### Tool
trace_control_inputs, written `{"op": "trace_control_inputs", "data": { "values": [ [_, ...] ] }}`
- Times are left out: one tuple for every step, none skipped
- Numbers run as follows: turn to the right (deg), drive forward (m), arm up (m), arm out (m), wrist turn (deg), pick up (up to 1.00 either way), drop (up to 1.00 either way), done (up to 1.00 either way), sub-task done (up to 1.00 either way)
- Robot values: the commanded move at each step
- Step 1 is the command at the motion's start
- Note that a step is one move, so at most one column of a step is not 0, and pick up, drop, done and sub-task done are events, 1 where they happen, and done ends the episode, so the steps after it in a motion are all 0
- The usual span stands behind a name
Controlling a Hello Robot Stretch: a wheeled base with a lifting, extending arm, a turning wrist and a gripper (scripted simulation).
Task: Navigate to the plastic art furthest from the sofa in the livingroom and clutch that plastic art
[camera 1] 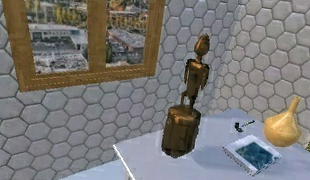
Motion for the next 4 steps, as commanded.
{"op": "trace_control_inputs", "data": {
  "values": [
    [0.0,0.00,0.00,0.24,0.0,0.00,0.00,0.00,0.00],
    [0.0,0.00,0.00,0.00,45.0,0.00,0.00,0.00,0.00],
    [0.0,0.00,0.00,0.00,45.0,0.00,0.00,0.00,0.00],
    [0.0,0.00,0.00,0.00,45.0,0.00,0.00,0.00,0.00]
  ]
}}
